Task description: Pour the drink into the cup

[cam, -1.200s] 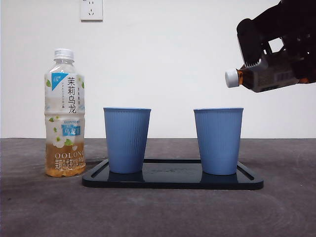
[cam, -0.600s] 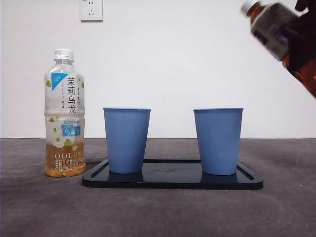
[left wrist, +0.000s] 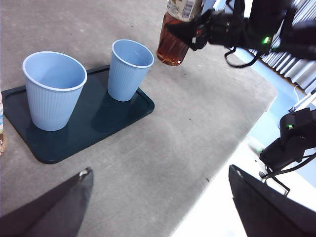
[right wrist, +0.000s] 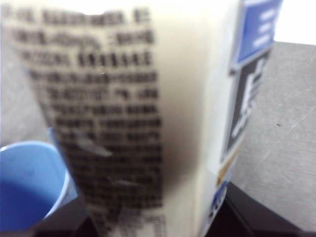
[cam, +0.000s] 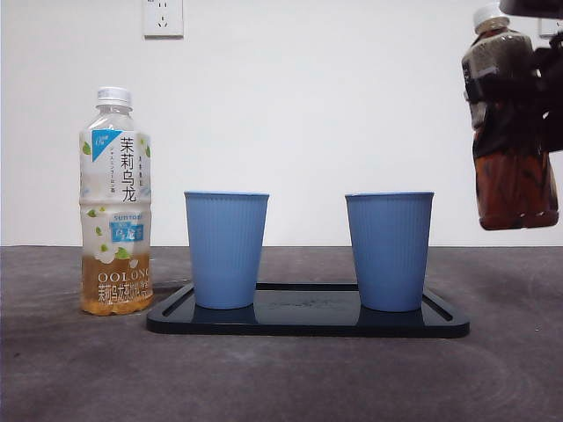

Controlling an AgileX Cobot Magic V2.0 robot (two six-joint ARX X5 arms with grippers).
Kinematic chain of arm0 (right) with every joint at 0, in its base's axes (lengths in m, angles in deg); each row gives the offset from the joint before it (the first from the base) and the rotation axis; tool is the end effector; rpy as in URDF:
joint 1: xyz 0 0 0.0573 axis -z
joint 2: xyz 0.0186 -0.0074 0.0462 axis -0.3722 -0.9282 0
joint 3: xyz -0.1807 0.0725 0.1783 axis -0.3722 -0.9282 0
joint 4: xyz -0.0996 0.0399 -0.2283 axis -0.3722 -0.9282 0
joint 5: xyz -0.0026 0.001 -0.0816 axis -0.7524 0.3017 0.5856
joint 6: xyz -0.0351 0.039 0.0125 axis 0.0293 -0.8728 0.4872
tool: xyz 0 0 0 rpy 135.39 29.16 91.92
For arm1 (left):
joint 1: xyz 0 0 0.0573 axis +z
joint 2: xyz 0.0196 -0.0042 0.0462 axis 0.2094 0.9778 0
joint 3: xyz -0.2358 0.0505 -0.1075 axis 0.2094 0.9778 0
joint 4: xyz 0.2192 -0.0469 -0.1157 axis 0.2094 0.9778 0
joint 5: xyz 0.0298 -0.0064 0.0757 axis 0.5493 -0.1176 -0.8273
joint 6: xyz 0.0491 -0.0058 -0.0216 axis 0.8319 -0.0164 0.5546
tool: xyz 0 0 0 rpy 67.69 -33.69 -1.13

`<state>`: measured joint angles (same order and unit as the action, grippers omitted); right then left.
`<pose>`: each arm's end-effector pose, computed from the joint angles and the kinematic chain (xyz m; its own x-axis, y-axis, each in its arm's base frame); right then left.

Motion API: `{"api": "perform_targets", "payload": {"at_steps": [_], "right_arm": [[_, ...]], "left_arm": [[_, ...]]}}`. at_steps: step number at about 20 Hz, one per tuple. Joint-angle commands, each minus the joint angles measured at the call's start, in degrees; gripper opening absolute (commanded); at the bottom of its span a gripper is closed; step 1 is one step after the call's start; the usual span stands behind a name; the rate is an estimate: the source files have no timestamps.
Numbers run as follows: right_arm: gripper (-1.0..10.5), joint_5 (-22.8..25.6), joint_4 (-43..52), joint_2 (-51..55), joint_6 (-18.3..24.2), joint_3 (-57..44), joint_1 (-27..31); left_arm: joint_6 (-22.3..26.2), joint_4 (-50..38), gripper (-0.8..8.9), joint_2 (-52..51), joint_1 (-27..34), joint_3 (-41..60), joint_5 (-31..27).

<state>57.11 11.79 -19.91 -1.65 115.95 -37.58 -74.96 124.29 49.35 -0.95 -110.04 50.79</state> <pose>0.2200 0.0598 0.2249 0.9323 0.1890 -0.3085 -0.1793 0.9820 0.0599 0.0637 -0.0345 0.3113 0.4837 -0.7946 -0.3669 0.7231 0.5990 -0.3440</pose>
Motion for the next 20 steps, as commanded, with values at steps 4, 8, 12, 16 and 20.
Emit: {"api": "perform_targets", "payload": {"at_steps": [4,8,12,16,20], "right_arm": [[1.6,-1.11,15.19,-7.85,-2.19,-2.95,-0.09],[1.6,-1.68,22.62,-15.06,-2.21,-2.93,-0.09],[1.6,-2.43,26.49,-19.76,-2.19,-2.93,0.33],[1.8,-2.6,27.54,-22.14,-2.16,-2.93,0.55],[2.3,-2.58,27.41,-22.25,-2.14,-2.93,0.55]], "left_arm": [[-1.09,-0.61,4.37,0.11,-0.2,-1.07,-1.7],[-1.46,-0.57,4.37,0.11,-0.2,-1.07,-1.88],[-1.46,-0.55,4.37,0.11,-0.2,-1.07,-1.88],[-1.46,-0.55,4.37,0.11,-0.2,-1.07,-2.16],[-1.44,-0.59,4.37,0.11,-0.2,-1.07,-3.17]]}}
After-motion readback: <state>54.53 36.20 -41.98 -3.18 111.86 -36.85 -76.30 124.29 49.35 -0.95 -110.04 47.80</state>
